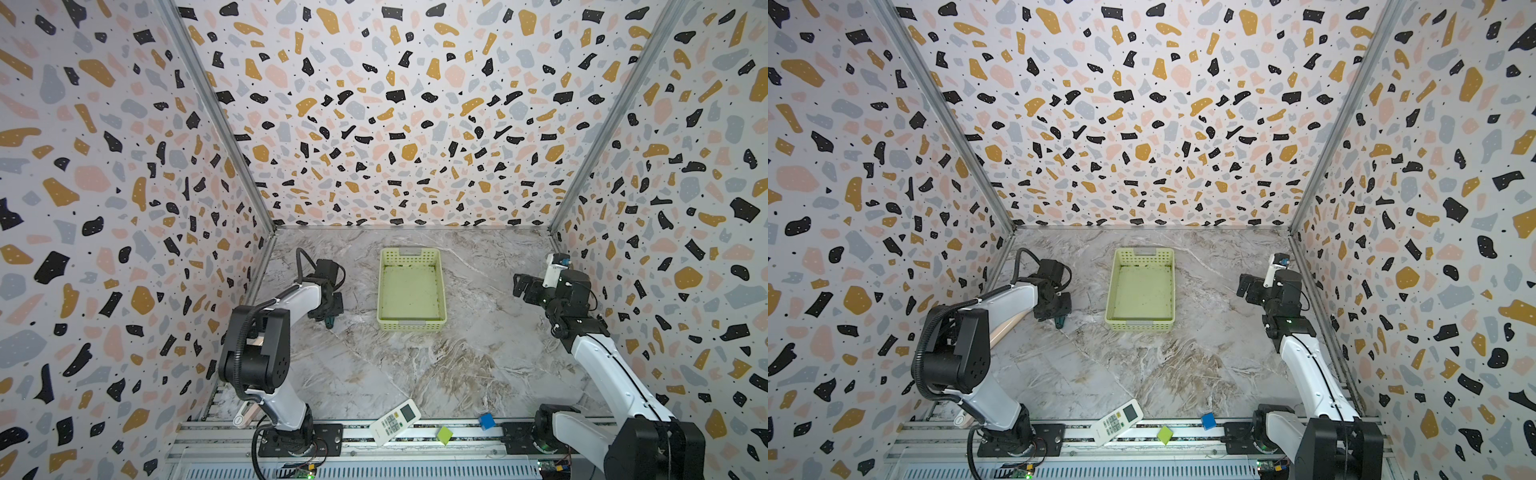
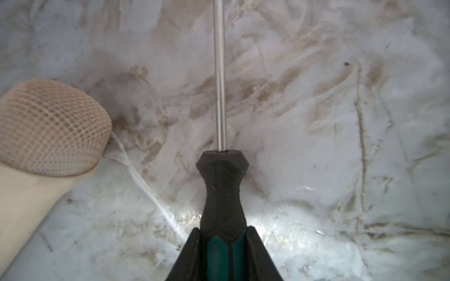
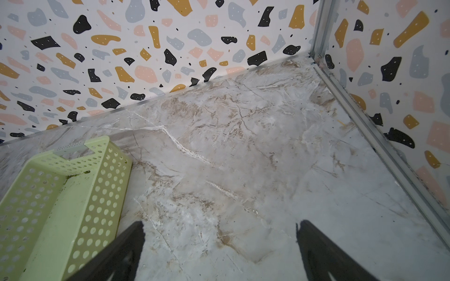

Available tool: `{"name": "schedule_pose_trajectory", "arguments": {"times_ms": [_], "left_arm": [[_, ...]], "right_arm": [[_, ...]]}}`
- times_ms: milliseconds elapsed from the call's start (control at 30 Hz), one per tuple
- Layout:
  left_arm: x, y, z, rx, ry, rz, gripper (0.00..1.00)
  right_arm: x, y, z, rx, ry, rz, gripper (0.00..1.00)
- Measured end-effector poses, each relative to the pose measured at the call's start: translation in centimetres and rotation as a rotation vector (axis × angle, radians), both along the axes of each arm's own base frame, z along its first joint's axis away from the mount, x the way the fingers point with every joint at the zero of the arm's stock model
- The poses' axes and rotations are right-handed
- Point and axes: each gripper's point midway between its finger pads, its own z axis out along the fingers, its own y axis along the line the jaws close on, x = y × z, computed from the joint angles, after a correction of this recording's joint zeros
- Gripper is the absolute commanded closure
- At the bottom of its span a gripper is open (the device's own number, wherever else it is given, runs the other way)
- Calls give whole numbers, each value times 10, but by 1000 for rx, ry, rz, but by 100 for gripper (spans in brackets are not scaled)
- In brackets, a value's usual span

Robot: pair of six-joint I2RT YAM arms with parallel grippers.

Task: Put the screwdriver in the bin
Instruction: Pick up the screwdriver from the middle-left of the table, then place the screwdriver in the bin.

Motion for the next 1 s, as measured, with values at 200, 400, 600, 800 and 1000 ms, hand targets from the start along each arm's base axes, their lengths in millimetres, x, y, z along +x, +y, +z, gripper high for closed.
{"name": "schedule_pose_trajectory", "arguments": {"times_ms": [200,400,600,800,1000], "left_arm": [[13,-15,80,-37,-128,-7,100],[21,-53,168,-104,-293,-49,100],[21,-121,185,-167,-308,-152,100],[24,-200,142,-168,-205,-272,100],[31,-254,92,-145,-123,-328,100]], "right_arm": [[-2,1,-1,9,11,3,0],[2,3,8,29,16,15,0],[7,5,13,40,12,25,0],[7,5,12,46,22,29,0],[7,4,12,46,24,27,0]]}}
